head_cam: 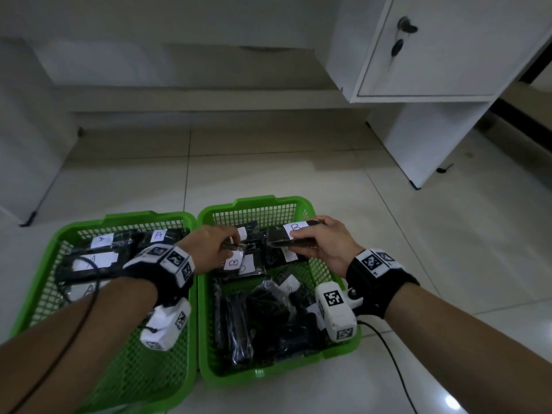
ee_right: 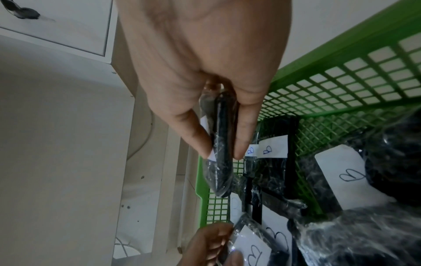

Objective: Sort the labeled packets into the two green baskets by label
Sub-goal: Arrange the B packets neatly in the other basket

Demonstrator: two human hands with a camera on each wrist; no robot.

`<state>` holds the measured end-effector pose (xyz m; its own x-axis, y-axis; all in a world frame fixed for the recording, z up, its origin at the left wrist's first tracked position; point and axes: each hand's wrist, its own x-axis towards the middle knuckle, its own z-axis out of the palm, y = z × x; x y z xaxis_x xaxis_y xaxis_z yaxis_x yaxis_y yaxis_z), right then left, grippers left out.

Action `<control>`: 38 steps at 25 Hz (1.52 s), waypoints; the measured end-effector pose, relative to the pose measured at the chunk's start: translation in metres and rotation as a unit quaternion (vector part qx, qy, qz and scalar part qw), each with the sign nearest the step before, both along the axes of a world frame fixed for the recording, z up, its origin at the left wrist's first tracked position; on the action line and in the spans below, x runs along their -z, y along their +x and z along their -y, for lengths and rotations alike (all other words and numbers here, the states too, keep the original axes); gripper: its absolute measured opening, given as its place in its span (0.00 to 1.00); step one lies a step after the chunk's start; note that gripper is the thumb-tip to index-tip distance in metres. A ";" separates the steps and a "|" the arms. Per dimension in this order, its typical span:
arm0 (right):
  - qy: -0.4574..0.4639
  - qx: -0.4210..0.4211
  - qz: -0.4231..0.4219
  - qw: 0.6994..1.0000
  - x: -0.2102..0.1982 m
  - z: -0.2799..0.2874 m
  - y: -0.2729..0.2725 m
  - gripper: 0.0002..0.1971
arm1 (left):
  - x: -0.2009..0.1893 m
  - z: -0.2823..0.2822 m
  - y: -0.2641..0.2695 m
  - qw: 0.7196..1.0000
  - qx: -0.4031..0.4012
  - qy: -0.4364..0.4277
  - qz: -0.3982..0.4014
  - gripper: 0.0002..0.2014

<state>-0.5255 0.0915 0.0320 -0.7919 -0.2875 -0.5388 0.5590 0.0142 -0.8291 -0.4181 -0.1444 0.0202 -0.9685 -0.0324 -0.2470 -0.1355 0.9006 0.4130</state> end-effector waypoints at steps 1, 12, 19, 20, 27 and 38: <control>0.002 -0.004 0.002 1.000 0.001 0.001 -0.001 0.28 | 0.004 0.000 -0.001 0.998 0.028 -0.047 -0.005 0.11; 0.131 -0.092 -0.161 0.974 0.000 0.004 -0.025 0.24 | 0.017 0.009 -0.007 0.983 0.072 -0.169 0.011 0.30; 0.467 -0.333 -0.480 0.664 0.001 0.046 -0.034 0.21 | 0.026 0.000 -0.020 0.971 0.077 -0.222 0.048 0.44; 0.495 -0.367 -0.501 0.607 0.000 0.049 -0.034 0.17 | 0.027 -0.002 -0.022 0.968 0.083 -0.231 0.057 0.45; 0.565 -0.434 -0.492 0.500 0.002 0.058 -0.030 0.12 | 0.037 -0.002 -0.022 0.953 0.098 -0.281 0.060 0.45; 0.537 -0.452 -0.482 0.524 0.014 0.070 -0.038 0.11 | 0.036 -0.003 -0.024 0.948 0.106 -0.293 0.055 0.43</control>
<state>-0.5639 0.0213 0.0182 -0.6461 -0.7217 -0.2486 -0.7509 0.6594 0.0372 -0.4426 -0.1410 -0.0159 -0.9381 -0.0020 -0.3464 0.0621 0.9828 -0.1738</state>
